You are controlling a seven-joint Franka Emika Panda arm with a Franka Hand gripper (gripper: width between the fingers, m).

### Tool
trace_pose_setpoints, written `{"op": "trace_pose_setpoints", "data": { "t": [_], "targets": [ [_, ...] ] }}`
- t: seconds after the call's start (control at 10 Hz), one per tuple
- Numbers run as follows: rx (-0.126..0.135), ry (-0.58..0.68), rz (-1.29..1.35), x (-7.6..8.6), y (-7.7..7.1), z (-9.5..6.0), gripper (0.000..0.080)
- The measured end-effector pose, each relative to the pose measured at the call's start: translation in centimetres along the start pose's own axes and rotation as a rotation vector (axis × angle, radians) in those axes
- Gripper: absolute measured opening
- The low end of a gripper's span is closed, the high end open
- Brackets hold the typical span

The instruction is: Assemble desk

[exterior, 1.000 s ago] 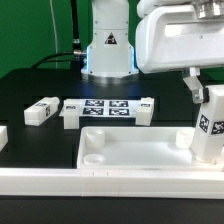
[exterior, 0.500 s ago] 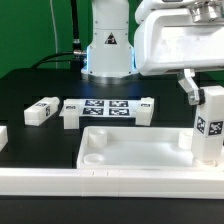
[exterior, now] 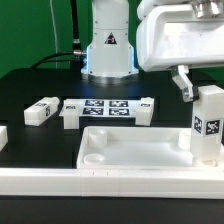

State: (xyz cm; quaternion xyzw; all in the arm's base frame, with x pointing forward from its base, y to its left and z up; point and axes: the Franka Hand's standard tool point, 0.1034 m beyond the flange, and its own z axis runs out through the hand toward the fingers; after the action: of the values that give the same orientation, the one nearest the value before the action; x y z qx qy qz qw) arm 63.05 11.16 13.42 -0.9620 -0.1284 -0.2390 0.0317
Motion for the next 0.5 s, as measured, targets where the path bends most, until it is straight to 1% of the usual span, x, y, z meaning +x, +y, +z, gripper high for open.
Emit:
{"op": "trace_pose_setpoints", "data": {
  "t": [0.2, 0.3, 0.4, 0.5],
  "targets": [
    [-0.003, -0.017, -0.001, 0.8, 0.5, -1.5, 0.0648],
    [-0.004, -0.018, 0.0, 1.0, 0.6, -1.8, 0.0649],
    [-0.002, -0.023, -0.001, 0.7, 0.5, -1.5, 0.0649],
    [-0.001, -0.027, 0.0, 0.7, 0.5, -1.4, 0.0649]
  ]
}}
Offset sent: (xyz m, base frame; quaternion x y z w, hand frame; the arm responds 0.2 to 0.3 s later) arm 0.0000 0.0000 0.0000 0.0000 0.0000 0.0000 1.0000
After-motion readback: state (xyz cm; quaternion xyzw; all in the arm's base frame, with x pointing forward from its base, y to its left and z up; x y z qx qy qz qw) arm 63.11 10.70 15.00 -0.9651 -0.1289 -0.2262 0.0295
